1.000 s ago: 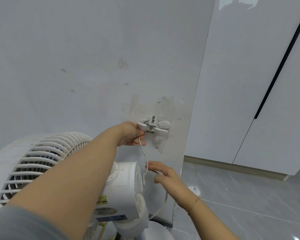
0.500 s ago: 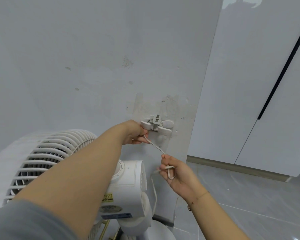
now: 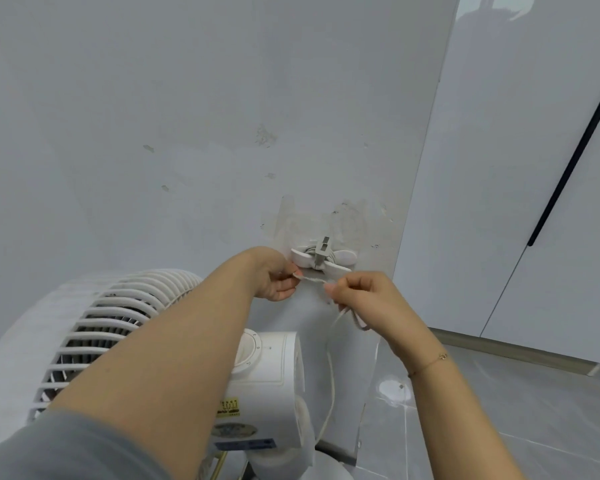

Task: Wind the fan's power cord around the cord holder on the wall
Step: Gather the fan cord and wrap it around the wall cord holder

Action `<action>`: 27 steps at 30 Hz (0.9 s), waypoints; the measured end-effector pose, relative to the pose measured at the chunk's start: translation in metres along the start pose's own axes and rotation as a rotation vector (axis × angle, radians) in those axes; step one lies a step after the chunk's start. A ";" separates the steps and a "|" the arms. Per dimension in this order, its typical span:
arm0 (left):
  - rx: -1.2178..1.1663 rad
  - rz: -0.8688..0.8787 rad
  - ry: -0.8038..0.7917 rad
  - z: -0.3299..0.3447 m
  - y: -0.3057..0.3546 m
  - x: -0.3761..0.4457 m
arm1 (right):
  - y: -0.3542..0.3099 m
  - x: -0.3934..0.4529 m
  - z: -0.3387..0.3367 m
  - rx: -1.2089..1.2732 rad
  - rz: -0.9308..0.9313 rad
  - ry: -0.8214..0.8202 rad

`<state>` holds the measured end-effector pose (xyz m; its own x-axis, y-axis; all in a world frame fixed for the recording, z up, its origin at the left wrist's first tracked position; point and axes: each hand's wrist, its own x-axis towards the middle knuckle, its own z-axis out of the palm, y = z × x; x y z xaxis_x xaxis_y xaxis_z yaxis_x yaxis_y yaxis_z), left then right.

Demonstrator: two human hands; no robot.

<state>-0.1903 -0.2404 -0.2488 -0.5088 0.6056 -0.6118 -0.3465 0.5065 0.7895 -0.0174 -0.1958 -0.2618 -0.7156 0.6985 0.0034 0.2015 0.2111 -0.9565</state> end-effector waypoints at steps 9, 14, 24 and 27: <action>-0.197 0.033 0.080 -0.014 -0.001 0.003 | -0.009 0.017 0.035 -0.418 -0.447 0.415; -0.365 0.164 0.085 -0.025 0.000 -0.010 | -0.014 0.027 0.054 -0.512 -0.556 0.541; 0.226 0.437 0.090 -0.020 -0.006 -0.012 | -0.019 0.035 0.058 -0.430 -0.502 0.676; 0.297 0.563 0.145 -0.022 -0.008 -0.007 | -0.018 0.037 0.060 -0.448 -0.500 0.729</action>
<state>-0.2012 -0.2622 -0.2495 -0.6575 0.7493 -0.0794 0.2257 0.2964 0.9280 -0.0877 -0.2153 -0.2620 -0.2313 0.6764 0.6993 0.3303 0.7307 -0.5975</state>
